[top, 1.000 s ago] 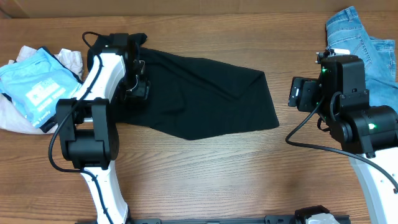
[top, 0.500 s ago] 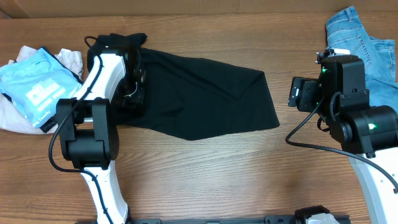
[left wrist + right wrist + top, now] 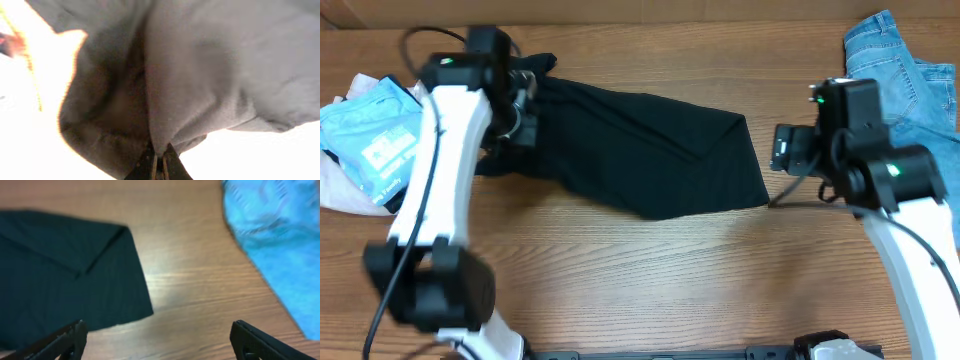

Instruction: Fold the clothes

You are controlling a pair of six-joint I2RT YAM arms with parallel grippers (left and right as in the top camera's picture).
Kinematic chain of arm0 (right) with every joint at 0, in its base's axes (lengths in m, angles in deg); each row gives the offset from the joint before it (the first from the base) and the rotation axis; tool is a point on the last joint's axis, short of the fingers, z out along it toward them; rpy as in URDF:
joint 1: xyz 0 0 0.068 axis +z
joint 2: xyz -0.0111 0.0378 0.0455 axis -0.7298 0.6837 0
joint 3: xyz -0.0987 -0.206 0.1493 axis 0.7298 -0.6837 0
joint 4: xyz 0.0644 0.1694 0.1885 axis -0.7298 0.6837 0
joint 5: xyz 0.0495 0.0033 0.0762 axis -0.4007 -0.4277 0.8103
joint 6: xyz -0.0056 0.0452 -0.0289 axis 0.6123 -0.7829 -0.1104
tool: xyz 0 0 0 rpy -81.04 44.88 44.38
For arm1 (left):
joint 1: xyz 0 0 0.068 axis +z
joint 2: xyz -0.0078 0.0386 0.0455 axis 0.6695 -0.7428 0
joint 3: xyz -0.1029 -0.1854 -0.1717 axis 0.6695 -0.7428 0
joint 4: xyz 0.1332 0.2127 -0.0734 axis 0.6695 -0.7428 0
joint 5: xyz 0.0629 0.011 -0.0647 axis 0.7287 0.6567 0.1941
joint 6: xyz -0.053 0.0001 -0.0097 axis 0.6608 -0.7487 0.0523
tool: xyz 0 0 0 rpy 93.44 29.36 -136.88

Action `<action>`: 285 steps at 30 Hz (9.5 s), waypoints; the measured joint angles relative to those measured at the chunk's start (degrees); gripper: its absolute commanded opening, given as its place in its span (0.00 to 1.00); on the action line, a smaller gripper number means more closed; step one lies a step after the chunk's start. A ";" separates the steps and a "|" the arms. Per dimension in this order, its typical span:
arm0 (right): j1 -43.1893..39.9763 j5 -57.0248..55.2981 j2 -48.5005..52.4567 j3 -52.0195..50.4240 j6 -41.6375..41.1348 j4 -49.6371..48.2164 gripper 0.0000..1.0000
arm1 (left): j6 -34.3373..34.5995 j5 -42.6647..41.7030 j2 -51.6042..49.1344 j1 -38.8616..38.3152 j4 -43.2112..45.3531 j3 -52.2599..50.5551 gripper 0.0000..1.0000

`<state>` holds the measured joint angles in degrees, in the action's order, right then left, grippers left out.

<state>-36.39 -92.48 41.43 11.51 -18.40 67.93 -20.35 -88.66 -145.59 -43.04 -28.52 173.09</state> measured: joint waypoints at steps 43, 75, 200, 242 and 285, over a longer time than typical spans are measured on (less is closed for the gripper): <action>-5.16 20.63 27.08 -17.88 -1.55 -13.42 0.93 | 0.92 0.24 6.19 4.39 0.09 0.98 0.04; -5.66 23.15 26.29 -15.41 -2.93 -9.62 0.04 | 1.81 0.22 6.19 4.39 -0.59 1.68 0.04; -20.98 11.13 15.78 -4.92 -2.54 19.87 0.04 | 6.38 -8.66 4.15 -1.90 -8.00 -26.49 0.04; -20.94 19.41 27.36 -5.18 1.73 -17.53 0.65 | 26.23 -0.07 4.42 -1.25 30.40 -26.53 0.24; -20.96 20.44 27.41 -9.20 3.10 -15.37 0.63 | 24.02 5.70 6.32 -2.69 19.10 -30.58 0.52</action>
<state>-57.35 -72.05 68.83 2.31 -15.30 52.57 3.67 -82.95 -139.28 -45.73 -9.42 142.52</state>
